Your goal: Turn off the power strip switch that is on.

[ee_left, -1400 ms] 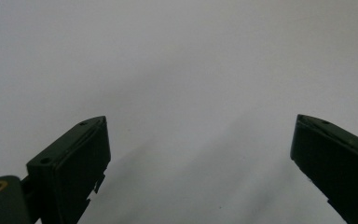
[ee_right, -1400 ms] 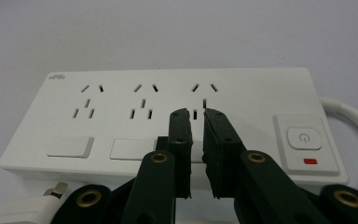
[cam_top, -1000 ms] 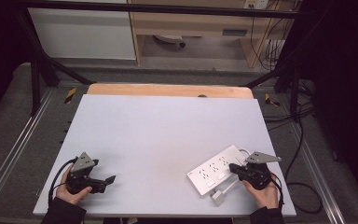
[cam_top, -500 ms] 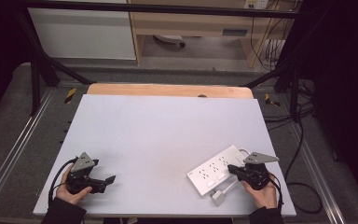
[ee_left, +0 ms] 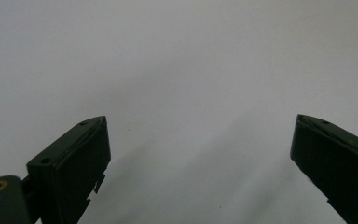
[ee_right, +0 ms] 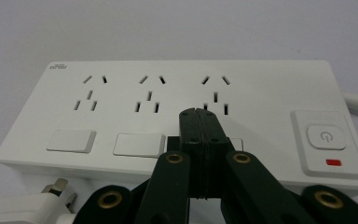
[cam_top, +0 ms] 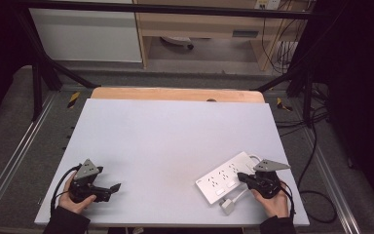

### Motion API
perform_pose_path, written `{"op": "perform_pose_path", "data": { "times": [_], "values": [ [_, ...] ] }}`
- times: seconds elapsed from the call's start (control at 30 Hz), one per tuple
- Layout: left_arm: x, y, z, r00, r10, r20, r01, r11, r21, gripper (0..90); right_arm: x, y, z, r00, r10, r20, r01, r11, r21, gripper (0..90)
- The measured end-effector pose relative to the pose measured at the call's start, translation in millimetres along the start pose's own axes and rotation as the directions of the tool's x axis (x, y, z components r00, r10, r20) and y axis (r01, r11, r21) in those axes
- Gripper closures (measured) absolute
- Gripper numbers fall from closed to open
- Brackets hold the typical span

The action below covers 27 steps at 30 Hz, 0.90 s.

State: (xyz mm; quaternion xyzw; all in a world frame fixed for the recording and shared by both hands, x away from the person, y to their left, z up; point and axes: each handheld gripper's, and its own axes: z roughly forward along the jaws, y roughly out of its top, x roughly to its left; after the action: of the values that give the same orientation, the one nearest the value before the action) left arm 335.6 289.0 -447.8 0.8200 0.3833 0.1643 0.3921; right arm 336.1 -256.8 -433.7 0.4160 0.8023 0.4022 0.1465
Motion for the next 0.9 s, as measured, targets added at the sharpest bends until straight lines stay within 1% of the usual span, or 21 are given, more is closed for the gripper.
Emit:
{"op": "perform_pose_path", "data": {
  "times": [0.67,0.7,0.73,0.77,0.8,0.83,0.87,0.9],
  "values": [
    [-0.1,0.2,-0.5,1.0,0.001,0.0,-0.001,1.0,0.0,4.4,0.5,-1.5,0.1,1.0,-0.007,0.002,0.007,1.0,-0.007,90.0],
    [-0.2,0.2,-0.5,1.0,0.001,0.0,-0.001,1.0,0.0,4.4,0.8,-1.6,0.2,1.0,-0.004,0.003,0.004,1.0,-0.008,90.0],
    [-0.2,0.2,-0.4,1.0,0.001,0.0,-0.001,1.0,0.0,4.4,0.8,-1.6,0.3,0.9998,-0.012,0.013,0.012,1.0,-0.008,90.0],
    [-0.2,0.2,-0.3,1.0,0.001,0.0,-0.001,1.0,0.0,4.4,0.7,-1.7,0.1,0.9991,-0.023,0.035,0.023,1.0,-0.001,90.0],
    [-0.3,0.2,-0.3,1.0,0.0,0.0,0.0,1.0,0.0,4.4,0.1,-1.9,-0.2,0.9989,-0.023,0.04,0.024,1.0,-0.001,90.0],
    [-0.2,0.2,-0.3,1.0,0.001,0.0,-0.001,1.0,0.0,4.4,0.1,-1.9,-0.2,0.9989,-0.023,0.04,0.024,1.0,-0.001,90.0],
    [-0.3,0.2,-0.2,1.0,0.001,0.0,-0.001,1.0,0.0,4.4,-0.2,-2.1,-0.6,0.9995,-0.009,0.032,0.009,1.0,-0.002,90.0],
    [-0.3,0.2,-0.2,1.0,0.0,0.0,0.0,1.0,0.0,4.4,-0.7,-2.3,-0.5,0.9996,-0.008,0.029,0.008,1.0,-0.007,90.0]
  ]
}}
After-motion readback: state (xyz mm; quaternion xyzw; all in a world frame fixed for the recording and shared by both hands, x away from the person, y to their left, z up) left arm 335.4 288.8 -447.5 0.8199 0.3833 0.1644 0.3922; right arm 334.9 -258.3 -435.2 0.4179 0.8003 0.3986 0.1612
